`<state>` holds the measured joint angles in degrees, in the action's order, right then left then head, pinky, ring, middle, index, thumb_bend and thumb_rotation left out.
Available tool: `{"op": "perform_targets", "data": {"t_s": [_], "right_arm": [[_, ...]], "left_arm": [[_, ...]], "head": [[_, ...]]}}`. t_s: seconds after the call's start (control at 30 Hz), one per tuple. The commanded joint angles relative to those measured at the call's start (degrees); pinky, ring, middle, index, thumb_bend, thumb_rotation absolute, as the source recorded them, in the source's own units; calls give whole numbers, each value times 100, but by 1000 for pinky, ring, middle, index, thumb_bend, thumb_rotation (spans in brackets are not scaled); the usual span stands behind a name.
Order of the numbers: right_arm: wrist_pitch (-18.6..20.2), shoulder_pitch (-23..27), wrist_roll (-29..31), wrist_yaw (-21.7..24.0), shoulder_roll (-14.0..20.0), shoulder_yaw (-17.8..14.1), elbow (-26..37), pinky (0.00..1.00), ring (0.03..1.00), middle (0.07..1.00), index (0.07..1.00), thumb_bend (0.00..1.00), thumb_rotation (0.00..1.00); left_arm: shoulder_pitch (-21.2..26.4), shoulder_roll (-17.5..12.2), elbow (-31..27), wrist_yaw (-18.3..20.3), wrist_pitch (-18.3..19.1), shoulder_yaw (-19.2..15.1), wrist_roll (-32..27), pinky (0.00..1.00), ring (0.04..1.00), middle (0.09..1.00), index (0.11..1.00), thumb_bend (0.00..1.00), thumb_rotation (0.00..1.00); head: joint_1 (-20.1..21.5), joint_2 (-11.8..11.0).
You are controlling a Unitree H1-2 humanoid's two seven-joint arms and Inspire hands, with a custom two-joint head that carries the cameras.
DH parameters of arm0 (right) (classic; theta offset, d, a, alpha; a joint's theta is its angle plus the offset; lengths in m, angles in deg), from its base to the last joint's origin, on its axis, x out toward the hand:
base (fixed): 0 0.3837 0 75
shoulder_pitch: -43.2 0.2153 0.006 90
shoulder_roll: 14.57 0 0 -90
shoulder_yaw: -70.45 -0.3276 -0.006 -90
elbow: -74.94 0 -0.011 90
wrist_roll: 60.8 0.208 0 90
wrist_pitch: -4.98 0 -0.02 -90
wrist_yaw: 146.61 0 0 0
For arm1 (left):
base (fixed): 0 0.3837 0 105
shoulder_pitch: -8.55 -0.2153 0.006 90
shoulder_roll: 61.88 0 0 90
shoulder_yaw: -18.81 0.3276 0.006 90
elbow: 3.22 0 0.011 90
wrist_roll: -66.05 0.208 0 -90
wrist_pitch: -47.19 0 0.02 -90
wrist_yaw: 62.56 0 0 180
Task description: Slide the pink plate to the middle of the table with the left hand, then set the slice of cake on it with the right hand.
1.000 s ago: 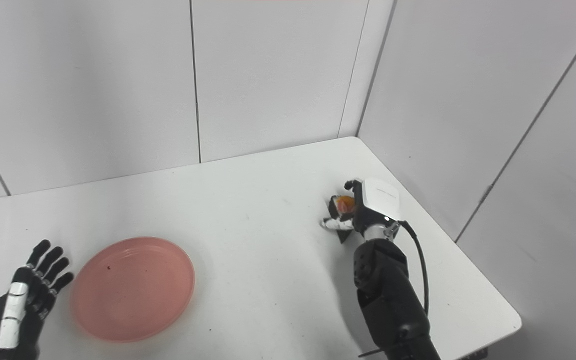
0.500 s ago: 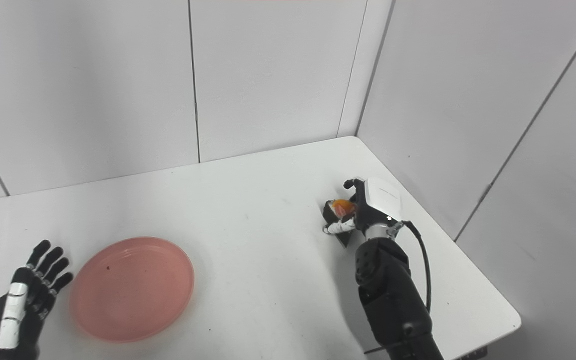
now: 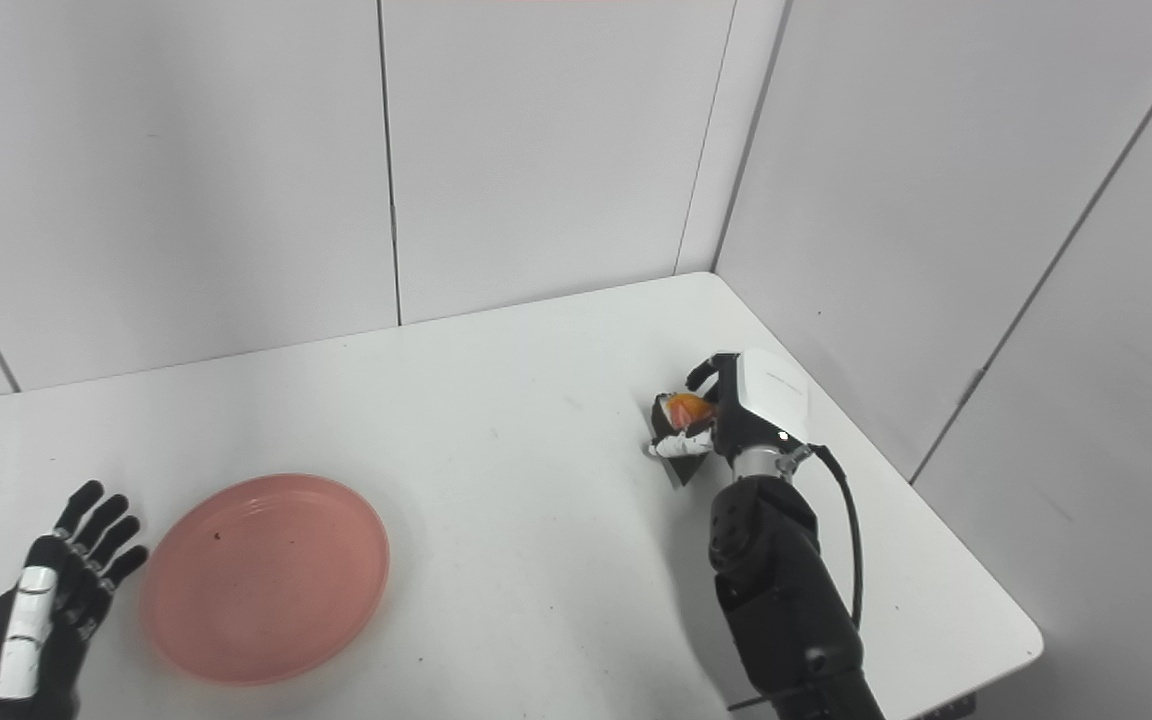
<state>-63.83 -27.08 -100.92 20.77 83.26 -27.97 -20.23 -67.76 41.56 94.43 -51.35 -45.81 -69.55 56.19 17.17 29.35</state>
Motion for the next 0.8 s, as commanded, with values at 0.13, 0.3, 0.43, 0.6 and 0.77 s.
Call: {"op": "perform_targets", "data": {"t_s": [0.13,0.3,0.43,0.6,0.77], "right_arm": [[-143,49,361,168,156,3,904,231,286,406,524,515,0],[-625,-11,675,244,141,194,1103,187,228,468,480,523,0],[-849,-59,977,489,83,395,1385,197,237,421,496,517,0],[-908,-80,1095,841,-20,701,1885,192,243,404,512,513,0],[-880,20,1112,1308,-254,1168,2473,168,219,398,514,510,0]], "left_arm": [[-116,292,24,-162,-258,173,260,937,957,957,949,643,930],[-75,477,50,-298,-338,279,466,990,984,980,974,582,959],[1,588,249,-415,-496,283,579,1000,989,986,980,594,935],[55,645,389,-548,-593,302,719,998,985,981,981,632,937],[94,700,481,-623,-694,324,797,1000,988,982,983,631,953]], "head": [[-480,62],[-925,100],[-1159,125],[-1356,112],[-1749,186]]}}
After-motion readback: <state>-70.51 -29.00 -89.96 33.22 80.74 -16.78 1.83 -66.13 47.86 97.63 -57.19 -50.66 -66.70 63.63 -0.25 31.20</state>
